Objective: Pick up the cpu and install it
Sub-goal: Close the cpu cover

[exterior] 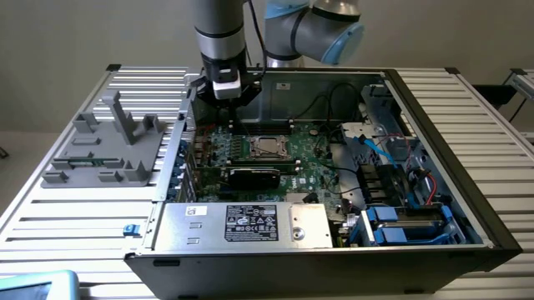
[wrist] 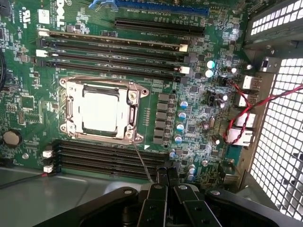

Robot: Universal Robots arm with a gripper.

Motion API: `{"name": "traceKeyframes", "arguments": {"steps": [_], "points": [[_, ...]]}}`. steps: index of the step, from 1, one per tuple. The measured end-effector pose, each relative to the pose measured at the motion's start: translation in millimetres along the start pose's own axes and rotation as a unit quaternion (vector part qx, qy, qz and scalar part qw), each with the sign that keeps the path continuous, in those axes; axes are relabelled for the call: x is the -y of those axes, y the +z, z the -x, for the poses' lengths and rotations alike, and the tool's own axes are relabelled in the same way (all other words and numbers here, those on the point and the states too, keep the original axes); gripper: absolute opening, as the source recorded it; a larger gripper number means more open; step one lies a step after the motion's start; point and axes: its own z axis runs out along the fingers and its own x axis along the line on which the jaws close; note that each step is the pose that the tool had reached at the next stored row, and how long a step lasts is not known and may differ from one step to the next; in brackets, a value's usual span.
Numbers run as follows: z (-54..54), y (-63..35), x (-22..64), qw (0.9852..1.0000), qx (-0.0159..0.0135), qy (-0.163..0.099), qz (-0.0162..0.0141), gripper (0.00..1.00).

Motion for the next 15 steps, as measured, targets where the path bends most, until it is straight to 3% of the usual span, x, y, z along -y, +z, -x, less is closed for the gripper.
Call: {"name": "traceKeyframes", "arguments": {"steps": [7, 10, 15], "points": [[-13.5, 0.5, -1.4, 0.9999, -0.002, 0.003, -0.015, 0.12], [-19.6, 0.7, -2.0, 0.9998, -0.0033, 0.003, -0.0174, 0.12], [-27.9, 1.0, -2.8, 0.9998, -0.0108, 0.001, -0.0187, 0.12]]}}
